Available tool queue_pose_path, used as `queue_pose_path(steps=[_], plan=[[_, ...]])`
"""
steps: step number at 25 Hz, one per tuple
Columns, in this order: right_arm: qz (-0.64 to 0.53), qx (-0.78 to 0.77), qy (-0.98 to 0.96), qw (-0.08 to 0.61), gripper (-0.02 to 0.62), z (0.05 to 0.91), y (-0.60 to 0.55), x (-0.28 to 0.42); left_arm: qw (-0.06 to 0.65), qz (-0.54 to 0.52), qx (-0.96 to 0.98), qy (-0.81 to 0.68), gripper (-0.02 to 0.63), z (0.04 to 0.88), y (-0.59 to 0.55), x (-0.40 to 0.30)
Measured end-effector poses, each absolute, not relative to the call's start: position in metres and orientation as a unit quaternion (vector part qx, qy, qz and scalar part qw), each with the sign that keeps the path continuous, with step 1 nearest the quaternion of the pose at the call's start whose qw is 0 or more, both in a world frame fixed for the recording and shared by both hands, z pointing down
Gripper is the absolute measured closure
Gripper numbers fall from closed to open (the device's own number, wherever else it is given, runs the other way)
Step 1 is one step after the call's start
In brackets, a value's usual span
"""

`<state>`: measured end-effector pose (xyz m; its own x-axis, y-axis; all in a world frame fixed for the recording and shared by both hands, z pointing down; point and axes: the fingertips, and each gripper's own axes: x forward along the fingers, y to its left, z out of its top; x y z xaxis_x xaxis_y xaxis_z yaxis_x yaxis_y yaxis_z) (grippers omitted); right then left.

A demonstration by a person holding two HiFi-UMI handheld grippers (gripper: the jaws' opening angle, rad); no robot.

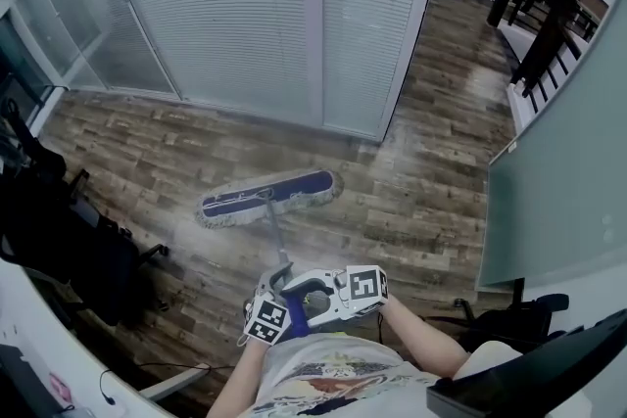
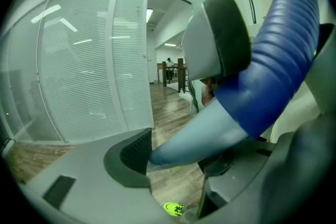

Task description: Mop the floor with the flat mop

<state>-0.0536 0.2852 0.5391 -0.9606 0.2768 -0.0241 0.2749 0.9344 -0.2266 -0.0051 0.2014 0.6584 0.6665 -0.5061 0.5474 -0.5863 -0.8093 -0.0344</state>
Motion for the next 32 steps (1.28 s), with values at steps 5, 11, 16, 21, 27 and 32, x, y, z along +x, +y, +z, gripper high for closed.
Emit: queue_pose_path(steps=[5,11,16,21,27,32], plan=[[0.117,-0.141,-0.983,0.002,0.319,0.532,0.219,-0.088,0.073,0.280,0.911,-0.294,0.400,0.647,0.135,-0.037],[0.117,-0.127,-0.985,-0.025,0.318,0.523,0.141,-0.126,0.080,0.260,0.913,-0.304,0.400,0.636,0.058,-0.075],[0.110,-0.137,-0.984,-0.002,0.318,0.539,0.095,-0.138,0.063,0.284,0.911,-0.292,0.400,0.654,0.011,-0.087],[0.109,-0.143,-0.984,-0.002,0.316,0.541,0.036,-0.134,0.065,0.283,0.908,-0.302,0.400,0.659,-0.049,-0.086],[0.110,-0.162,-0.981,-0.001,0.315,0.541,-0.060,-0.130,0.070,0.294,0.902,-0.309,0.400,0.659,-0.145,-0.085],[0.112,-0.169,-0.979,-0.009,0.316,0.535,-0.140,-0.114,0.077,0.291,0.897,-0.324,0.400,0.650,-0.226,-0.073]])
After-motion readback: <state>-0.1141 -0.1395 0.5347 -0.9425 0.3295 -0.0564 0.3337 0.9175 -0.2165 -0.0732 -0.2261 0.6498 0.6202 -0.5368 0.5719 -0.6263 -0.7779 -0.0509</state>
